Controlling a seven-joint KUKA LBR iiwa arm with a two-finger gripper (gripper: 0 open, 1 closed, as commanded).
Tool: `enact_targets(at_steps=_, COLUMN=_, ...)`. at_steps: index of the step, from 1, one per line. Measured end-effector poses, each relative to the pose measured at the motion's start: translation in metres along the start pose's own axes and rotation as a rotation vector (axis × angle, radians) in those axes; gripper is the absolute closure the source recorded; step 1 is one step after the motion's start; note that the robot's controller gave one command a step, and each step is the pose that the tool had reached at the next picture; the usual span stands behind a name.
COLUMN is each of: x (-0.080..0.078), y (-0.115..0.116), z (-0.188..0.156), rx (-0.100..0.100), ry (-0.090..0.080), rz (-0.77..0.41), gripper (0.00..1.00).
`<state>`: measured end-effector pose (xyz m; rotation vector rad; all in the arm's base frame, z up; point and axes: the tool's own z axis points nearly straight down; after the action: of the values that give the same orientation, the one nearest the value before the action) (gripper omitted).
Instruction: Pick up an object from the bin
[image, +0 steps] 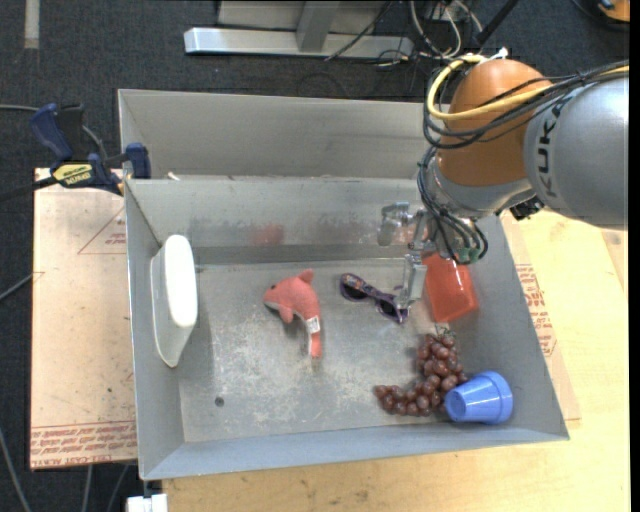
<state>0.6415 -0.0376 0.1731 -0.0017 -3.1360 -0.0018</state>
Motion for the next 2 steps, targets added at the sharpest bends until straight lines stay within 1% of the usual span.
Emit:
enact_targets(at_steps=1, x=-0.001, y=0.0, z=-0.005, rx=0.001, ry=-0.008, rz=-0.001, gripper=0.0)
enact_targets(at_steps=2, x=0.002, y=-0.002, z=0.024, rx=0.0, ry=-0.012, rz=0.084, gripper=0.0)
